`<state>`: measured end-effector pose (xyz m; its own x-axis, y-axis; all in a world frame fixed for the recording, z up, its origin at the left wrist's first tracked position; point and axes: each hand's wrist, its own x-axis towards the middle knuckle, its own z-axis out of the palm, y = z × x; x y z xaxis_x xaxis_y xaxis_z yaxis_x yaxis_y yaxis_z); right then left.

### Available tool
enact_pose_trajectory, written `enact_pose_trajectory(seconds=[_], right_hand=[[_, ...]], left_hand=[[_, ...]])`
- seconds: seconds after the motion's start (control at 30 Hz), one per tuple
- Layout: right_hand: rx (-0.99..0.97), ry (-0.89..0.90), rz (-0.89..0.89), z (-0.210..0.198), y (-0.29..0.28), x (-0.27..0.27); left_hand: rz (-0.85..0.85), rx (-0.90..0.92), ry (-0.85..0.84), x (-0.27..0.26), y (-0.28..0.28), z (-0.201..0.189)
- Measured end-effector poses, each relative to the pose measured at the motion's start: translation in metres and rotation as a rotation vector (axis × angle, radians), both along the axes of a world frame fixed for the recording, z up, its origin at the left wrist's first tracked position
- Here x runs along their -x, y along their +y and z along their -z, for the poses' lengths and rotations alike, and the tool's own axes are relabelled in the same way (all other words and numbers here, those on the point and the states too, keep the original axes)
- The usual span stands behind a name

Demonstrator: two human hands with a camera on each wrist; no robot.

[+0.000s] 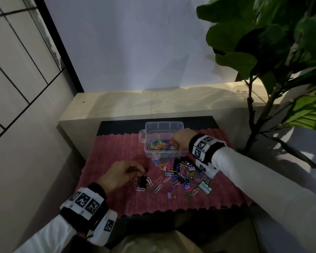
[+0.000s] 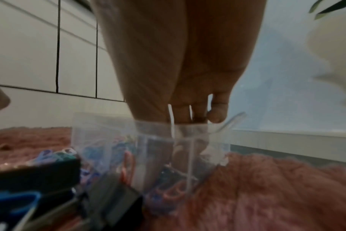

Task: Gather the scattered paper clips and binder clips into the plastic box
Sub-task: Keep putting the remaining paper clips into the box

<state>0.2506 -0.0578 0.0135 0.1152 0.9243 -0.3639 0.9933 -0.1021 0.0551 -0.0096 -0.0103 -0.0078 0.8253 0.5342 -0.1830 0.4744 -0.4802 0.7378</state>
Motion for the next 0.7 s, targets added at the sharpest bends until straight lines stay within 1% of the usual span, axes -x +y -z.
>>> enact_pose_trajectory(seconds=[0.07,0.1,0.17,0.27,0.37,0.47,0.53,0.67,0.7], right_hand=[[-0.022,-0.014,-0.017,0.005,0.001,-0.002],[-0.025,0.011,-0.001,0.005,0.001,-0.004],[-0.039,0.115,0.039,0.004,0.001,-0.012],[-0.118,0.297,0.095,0.001,0.002,-0.028],[-0.142,0.37,0.119,-0.007,0.005,-0.035],[-0.157,0.361,0.108,-0.012,0.01,-0.033],[-0.14,0.324,0.08,-0.013,0.014,-0.023],[0.029,0.116,-0.092,-0.001,0.018,0.003],[0.049,0.09,-0.119,0.001,0.018,0.007]], left_hand=[[-0.012,0.008,0.007,0.007,0.002,0.003],[-0.025,0.023,0.011,0.01,0.003,0.004],[-0.052,0.044,0.02,0.015,0.004,0.006],[-0.073,0.061,0.015,0.02,0.005,0.007],[-0.078,0.077,0.02,0.024,0.007,0.007],[-0.085,0.097,0.017,0.025,0.009,0.007],[-0.083,0.109,0.011,0.025,0.008,0.006],[-0.075,0.119,0.017,0.028,0.003,0.006],[-0.069,0.12,0.023,0.028,0.002,0.006]])
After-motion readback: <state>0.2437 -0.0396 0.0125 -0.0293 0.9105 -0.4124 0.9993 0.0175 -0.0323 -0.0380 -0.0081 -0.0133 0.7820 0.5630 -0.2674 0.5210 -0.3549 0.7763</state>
